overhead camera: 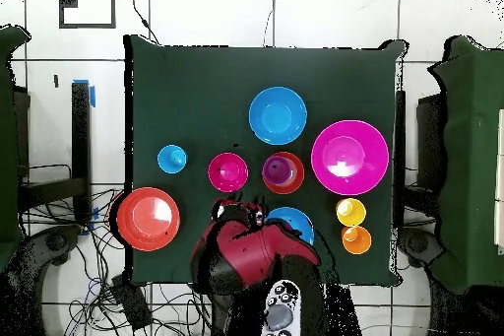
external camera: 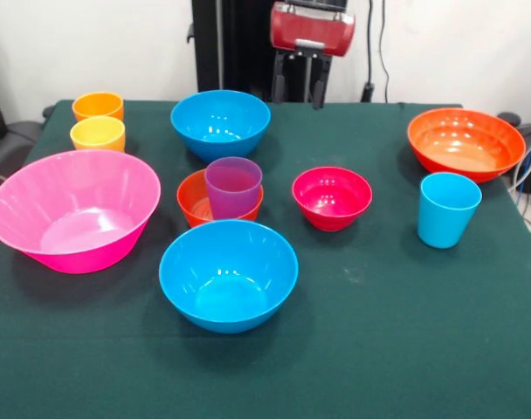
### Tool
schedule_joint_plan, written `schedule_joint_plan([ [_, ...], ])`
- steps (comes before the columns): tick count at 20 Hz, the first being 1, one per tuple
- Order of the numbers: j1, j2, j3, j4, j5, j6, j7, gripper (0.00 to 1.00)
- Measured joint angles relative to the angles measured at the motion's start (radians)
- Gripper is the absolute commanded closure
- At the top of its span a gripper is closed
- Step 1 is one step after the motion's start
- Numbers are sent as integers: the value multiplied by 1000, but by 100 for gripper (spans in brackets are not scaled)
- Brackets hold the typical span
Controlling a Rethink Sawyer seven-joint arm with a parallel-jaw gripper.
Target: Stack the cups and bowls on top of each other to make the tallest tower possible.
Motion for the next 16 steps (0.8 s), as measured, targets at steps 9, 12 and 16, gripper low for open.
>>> schedule_joint_plan([
  [9,-16,74,-1,0,30,-19,0,0],
  [12,-17,119,0,-4,34,-53,0,0],
  [16,-22,155,3,-4,36,-92,0,0],
])
